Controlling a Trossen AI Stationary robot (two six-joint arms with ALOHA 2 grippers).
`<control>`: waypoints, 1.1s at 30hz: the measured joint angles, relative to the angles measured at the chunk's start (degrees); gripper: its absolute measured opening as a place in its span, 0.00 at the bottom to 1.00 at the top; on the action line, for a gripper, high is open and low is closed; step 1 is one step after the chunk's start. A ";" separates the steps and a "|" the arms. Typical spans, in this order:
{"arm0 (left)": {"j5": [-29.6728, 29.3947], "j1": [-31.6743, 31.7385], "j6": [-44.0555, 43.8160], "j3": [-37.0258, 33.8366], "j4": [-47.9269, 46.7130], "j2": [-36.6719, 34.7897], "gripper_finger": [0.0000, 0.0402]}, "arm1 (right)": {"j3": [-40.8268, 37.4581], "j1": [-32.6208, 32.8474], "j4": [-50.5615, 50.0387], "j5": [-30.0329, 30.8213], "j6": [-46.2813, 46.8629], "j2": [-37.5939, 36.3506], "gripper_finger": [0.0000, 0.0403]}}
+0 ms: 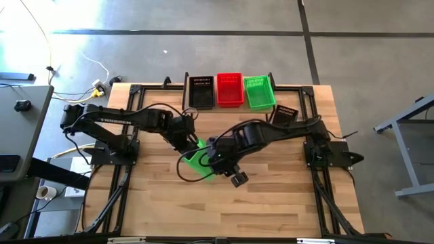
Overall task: Stack baskets on shelf by color
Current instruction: Stack the green bin on the stacked green bins on the shelf
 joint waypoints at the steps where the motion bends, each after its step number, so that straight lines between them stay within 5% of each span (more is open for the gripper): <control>1: 0.01 0.10 0.05 0.00 0.00 -0.01 0.00 | 0.00 0.00 -0.02 -0.06 -0.12 0.39 0.26; 24: 6.41 0.84 2.54 0.00 7.79 0.00 0.00 | 0.00 -1.75 -5.78 -1.92 -0.33 2.64 0.25; 30: 5.35 0.82 2.66 0.00 7.93 0.00 0.01 | 0.00 -1.75 -6.64 -1.70 0.06 2.65 0.05; 33: 2.79 0.82 3.15 0.00 8.47 0.00 0.04 | 0.00 -1.70 -6.59 -1.43 0.23 2.65 0.03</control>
